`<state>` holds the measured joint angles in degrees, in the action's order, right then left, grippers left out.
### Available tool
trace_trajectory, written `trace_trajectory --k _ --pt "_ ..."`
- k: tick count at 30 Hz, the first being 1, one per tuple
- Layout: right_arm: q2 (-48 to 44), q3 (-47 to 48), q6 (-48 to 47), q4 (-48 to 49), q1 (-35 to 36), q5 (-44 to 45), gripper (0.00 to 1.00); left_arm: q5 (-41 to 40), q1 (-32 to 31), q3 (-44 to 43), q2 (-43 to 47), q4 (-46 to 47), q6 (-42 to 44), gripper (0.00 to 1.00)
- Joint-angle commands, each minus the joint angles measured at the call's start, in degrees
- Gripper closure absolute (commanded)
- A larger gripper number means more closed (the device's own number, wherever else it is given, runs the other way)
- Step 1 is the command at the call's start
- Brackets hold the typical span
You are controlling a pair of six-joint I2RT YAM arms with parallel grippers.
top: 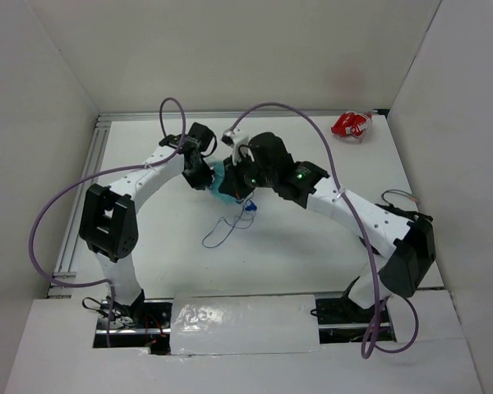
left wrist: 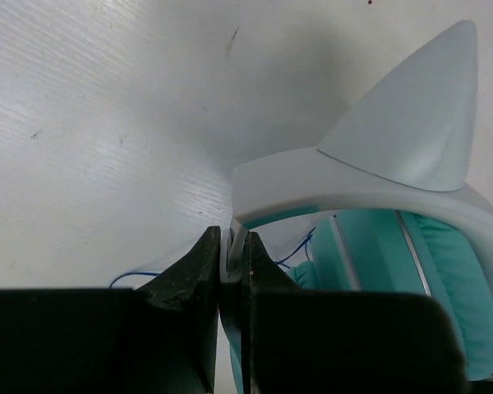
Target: Wrap the headphones
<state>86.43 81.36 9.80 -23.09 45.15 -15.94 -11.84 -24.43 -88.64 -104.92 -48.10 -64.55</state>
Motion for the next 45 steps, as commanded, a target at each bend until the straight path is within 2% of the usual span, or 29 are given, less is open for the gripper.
trace_trajectory --k 1,6,10,14,19,21,26,31,35,37,40,43,45 --pt "-3.72 -5.05 -1.54 2.87 2.22 -2.69 0.98 2.52 1.66 -4.26 0.42 0.54 -3.48 1.0" --pt "-7.51 -11.4 -0.93 6.3 2.49 1.0 0.97 -0.47 3.42 -7.24 1.65 -2.96 -5.23 1.0" --pt "-10.05 -10.7 -1.97 5.25 1.53 11.26 1.0 -7.22 4.91 -8.48 4.54 -5.69 -4.71 1.0" --pt "-10.76 -5.88 -4.61 3.76 -2.68 19.01 1.0 -11.98 5.09 -7.51 7.36 -8.06 -4.18 1.0" --pt "-9.44 1.69 -9.18 3.23 -5.94 25.52 1.0 -10.84 5.09 -1.73 11.92 -1.13 3.2 1.0" --pt "-8.92 3.27 -13.04 2.97 -7.17 23.78 1.0 -11.02 5.18 0.3 12.99 1.5 5.49 1.0" --pt "-6.98 5.82 -15.6 2.26 -8.23 22.89 1.0 -10.31 5.18 1.63 15.01 4.5 9.71 1.0" --pt "-8.38 3.81 -17.36 2.61 -6.22 16.21 1.0 -12.77 5.35 -1.61 12.47 -0.58 4.46 1.0" --pt "-9.53 1.44 -17.28 3.67 -2.97 5.16 1.0 -11.64 6.32 -6.8 8.52 -5.07 -0.83 1.0" --pt "-8.92 0.99 -17.71 3.75 -1.3 -2.29 1.0 -8.93 6.58 -9.17 6.49 -5.16 -1.71 1.0" --pt "-7.08 -1.28 -17.89 5.95 2.13 -8.12 1.0 -4.71 7.28 -10.76 4.91 -3.33 -2.15 1.0" --pt "-5.49 -3.48 -16.49 8.4 4.25 -7.44 0.98 0.21 8.16 -10.5 5.34 -0.78 -1.28 1.0" --pt "-4.61 -7.08 -14.9 12.36 5.04 -8.13 0.95 3.99 9.04 -8.14 6.91 4.04 0.82 1.0"
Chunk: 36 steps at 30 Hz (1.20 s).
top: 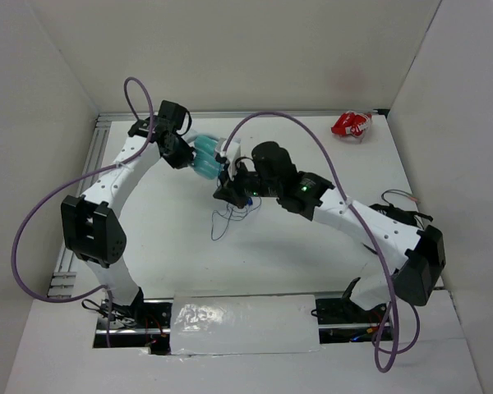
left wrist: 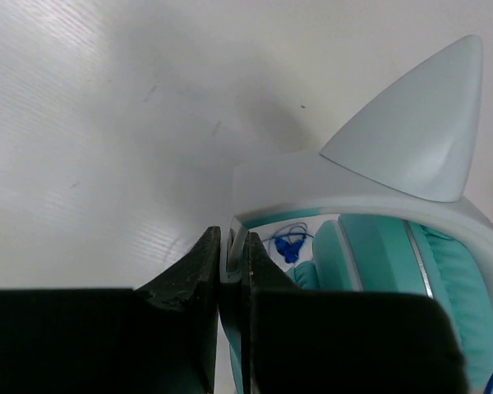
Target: Wrap the headphones
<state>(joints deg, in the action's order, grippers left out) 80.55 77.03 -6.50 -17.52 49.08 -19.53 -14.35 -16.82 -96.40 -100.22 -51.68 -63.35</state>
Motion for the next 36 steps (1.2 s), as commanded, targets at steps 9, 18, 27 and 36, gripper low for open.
trace_trajectory --k 9,18,27,36 --pt "2.23 -26.13 1.41 37.8 1.46 3.52 0.84 28.49 6.62 13.34 13.56 25.48 5.34 1.0" --pt "7.68 -33.26 1.93 54.77 0.49 3.71 0.73 34.47 6.71 17.38 21.47 29.35 5.52 1.0" --pt "12.07 -35.9 4.13 67.77 -1.0 6.77 0.34 45.44 6.97 20.64 29.03 36.03 7.19 1.0" --pt "15.78 -30.71 4.48 66.29 -5.21 5.3 0.27 52.14 7.06 17.66 32.72 37.97 8.42 1.0"
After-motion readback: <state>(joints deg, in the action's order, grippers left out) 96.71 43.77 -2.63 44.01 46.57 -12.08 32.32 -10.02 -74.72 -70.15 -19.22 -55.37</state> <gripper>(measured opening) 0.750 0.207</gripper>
